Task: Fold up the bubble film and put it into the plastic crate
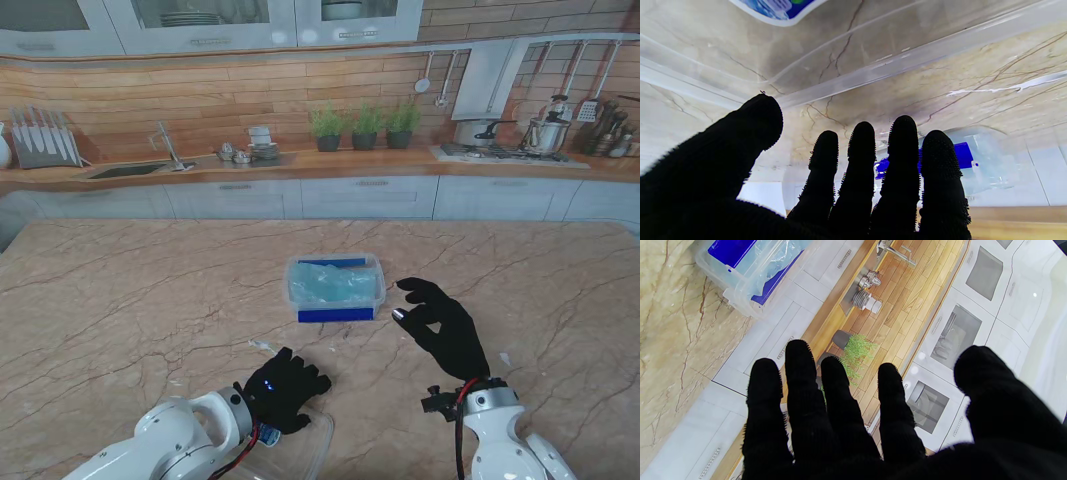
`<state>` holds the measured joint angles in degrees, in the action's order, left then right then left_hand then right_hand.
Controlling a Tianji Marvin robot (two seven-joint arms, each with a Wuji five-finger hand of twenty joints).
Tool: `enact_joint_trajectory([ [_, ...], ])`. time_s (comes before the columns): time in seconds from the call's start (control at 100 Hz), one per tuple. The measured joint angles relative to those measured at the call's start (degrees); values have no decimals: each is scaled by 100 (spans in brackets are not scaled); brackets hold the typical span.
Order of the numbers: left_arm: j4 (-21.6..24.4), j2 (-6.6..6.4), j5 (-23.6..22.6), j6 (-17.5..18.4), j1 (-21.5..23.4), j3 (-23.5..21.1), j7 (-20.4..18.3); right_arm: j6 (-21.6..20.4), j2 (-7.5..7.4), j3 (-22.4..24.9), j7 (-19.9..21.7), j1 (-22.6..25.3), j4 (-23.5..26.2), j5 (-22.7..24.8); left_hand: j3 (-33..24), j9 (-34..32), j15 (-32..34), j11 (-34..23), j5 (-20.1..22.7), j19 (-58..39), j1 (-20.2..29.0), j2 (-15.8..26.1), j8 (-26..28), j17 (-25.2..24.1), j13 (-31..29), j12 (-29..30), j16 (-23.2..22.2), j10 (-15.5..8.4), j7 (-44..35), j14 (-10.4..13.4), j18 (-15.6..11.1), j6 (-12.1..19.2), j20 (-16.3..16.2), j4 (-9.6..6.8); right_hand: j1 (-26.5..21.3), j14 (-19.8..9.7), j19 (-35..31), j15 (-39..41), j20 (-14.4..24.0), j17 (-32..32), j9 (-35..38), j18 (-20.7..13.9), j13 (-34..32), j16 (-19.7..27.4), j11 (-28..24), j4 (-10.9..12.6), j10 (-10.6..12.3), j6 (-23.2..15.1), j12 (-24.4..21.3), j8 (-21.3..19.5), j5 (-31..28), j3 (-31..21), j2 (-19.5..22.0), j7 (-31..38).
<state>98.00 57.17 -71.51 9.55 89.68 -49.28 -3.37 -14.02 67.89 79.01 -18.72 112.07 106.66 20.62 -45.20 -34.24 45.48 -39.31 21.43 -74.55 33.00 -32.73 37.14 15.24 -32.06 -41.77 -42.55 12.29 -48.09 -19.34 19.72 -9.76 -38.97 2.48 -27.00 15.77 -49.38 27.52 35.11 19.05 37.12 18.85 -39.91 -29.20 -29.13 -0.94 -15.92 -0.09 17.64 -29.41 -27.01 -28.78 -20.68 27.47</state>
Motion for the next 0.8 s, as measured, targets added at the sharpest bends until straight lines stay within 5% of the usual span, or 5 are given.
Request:
enact_joint_trajectory([
  [0.21,-102,-38,-60,-251,-351,479,-140,-24,6,19,-20,31,3,-4,-113,156,-46,4,-149,60,1,318,47,-128,133,-64,-30,-2,50,0,-136,-10,-13,-7,0,0,0,0,0,0,0,0,0,0,0,0,0,0,0,0,0,0,0,0],
  [0.35,-189,-37,-47,-365,-648,756,-246,-50,15,43,-84,61,5,12,-168,-93,473,-215,-61,-308,46,519,457,329,-71,-360,-561,-16,-240,74,-354,76,-516,-12,0,0,0,0,0,0,0,0,0,0,0,0,-1,0,0,0,0,0,0,0],
  [0.48,-315,-35,238,-445,-1003,1089,-356,-52,19,50,-106,66,5,16,-284,-441,690,-341,107,-516,288,558,538,624,-387,-640,-779,-223,-466,189,-427,309,-783,-22,0,1,0,0,0,0,0,0,0,0,0,0,-1,0,0,0,0,0,0,0],
  [0.8,-719,65,929,-847,-1994,1962,-551,-41,21,50,-95,67,6,9,-224,-678,692,-286,178,-528,679,563,420,678,-467,-1210,-793,-227,-663,210,-473,478,-792,-26,0,1,0,0,0,0,0,0,0,0,0,0,-4,0,0,0,0,0,0,0],
])
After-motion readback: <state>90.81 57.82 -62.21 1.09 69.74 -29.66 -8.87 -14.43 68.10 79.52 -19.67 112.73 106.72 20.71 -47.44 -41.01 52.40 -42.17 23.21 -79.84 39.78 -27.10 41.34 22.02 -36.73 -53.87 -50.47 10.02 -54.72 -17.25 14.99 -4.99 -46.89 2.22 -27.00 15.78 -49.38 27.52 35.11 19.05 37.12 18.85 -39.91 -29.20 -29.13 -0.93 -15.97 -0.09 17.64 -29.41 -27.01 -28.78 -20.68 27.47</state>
